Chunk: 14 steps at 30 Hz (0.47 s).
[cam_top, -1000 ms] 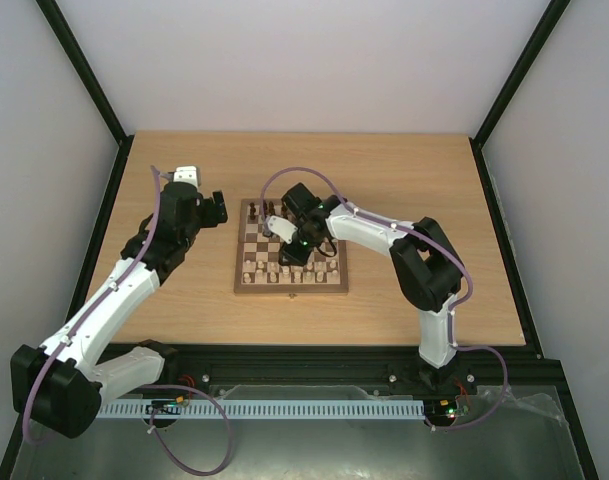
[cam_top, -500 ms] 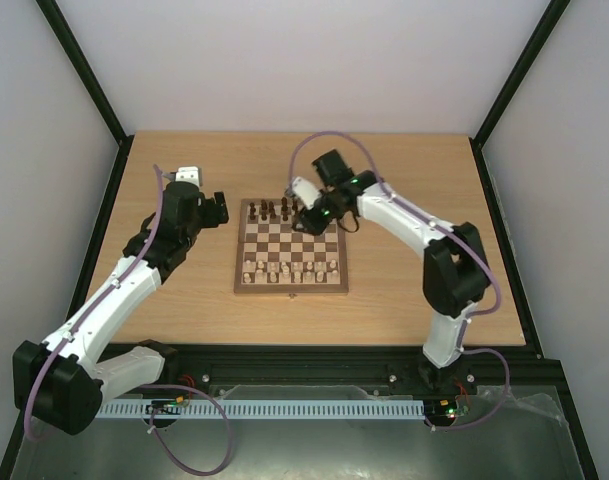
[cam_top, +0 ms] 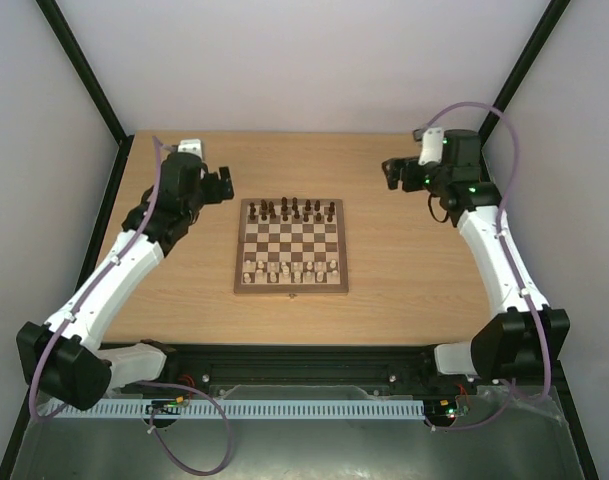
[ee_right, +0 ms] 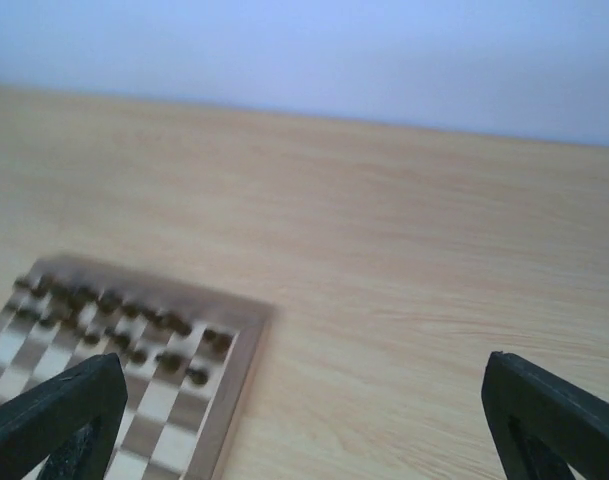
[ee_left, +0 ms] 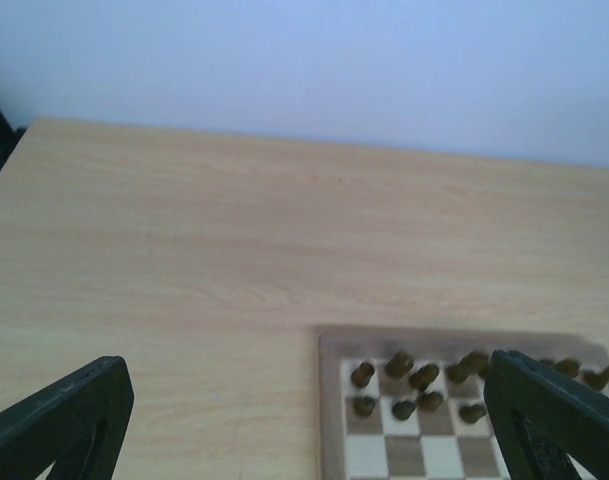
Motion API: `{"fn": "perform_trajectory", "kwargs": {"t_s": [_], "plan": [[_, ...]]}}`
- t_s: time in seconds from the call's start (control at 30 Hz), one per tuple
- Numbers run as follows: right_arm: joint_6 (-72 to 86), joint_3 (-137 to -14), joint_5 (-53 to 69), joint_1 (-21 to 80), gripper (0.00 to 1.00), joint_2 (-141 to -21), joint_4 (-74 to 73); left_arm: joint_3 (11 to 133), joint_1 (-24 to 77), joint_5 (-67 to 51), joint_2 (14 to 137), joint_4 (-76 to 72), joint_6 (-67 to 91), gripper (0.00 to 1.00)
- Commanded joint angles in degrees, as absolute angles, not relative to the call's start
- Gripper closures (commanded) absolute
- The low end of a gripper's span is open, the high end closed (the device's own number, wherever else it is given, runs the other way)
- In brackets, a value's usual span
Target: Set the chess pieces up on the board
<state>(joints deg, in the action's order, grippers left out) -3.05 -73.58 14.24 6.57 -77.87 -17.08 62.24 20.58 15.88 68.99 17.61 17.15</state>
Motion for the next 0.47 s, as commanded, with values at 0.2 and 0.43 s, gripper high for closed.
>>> {"fn": "perform_trajectory", "kwargs": {"t_s": [0.2, 0.43], "plan": [[10.16, -84.15, 2.39, 4.31, 0.02, -71.02, -17.99, 83.36, 21.01, 16.81, 72.95, 33.3, 12.71, 0.01], [12.94, -76.78, 3.53, 4.34, 0.01, -66.49, -14.38, 82.19, 21.01, 15.39, 71.93, 33.27, 12.74, 0.01]]}}
